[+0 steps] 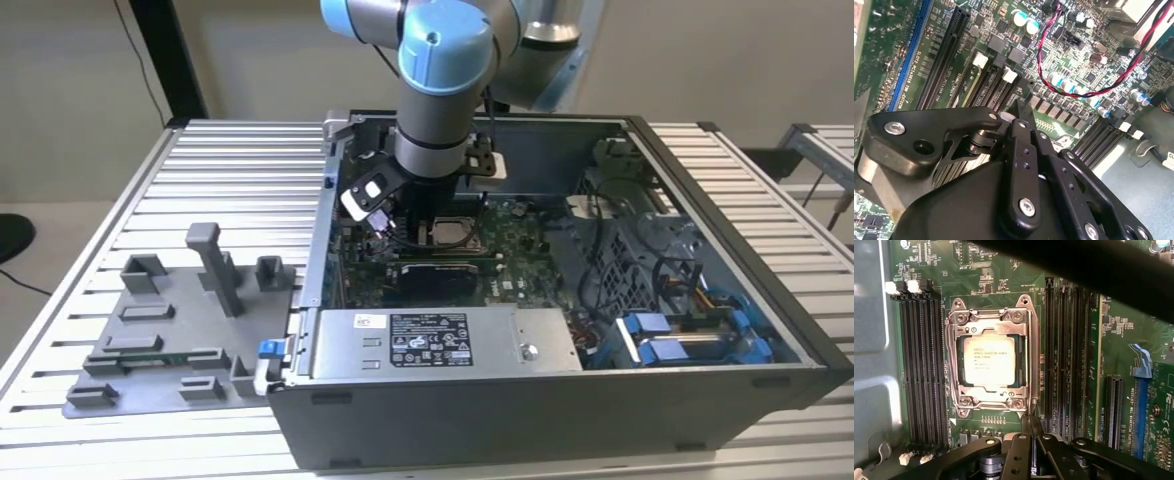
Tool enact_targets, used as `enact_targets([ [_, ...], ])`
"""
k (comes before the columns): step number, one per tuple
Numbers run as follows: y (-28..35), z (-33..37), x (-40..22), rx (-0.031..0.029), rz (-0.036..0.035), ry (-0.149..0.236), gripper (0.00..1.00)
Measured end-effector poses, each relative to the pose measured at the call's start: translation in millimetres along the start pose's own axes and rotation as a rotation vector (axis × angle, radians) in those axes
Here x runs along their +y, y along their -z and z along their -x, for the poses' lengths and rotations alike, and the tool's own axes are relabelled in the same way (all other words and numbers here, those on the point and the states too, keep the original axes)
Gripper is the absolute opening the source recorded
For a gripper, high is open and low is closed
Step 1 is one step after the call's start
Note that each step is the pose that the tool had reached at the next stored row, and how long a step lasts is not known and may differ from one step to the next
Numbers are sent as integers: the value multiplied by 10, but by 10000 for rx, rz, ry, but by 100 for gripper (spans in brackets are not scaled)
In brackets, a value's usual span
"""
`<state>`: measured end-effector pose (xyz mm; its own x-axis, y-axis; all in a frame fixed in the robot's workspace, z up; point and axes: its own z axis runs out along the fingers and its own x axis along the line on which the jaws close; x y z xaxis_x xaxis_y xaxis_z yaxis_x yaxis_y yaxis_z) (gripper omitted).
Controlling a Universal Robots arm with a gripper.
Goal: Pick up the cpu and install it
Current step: 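Install the second cpu locking lever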
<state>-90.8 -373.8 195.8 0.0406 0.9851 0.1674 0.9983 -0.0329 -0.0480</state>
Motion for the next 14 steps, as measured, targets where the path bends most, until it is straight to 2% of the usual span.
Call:
enact_targets([
  [3, 1, 0, 5, 0, -43, -6, 0],
  [8, 20, 3, 22, -7, -181, -33, 0],
  [14, 46, 9, 42, -7, -292, -51, 0],
])
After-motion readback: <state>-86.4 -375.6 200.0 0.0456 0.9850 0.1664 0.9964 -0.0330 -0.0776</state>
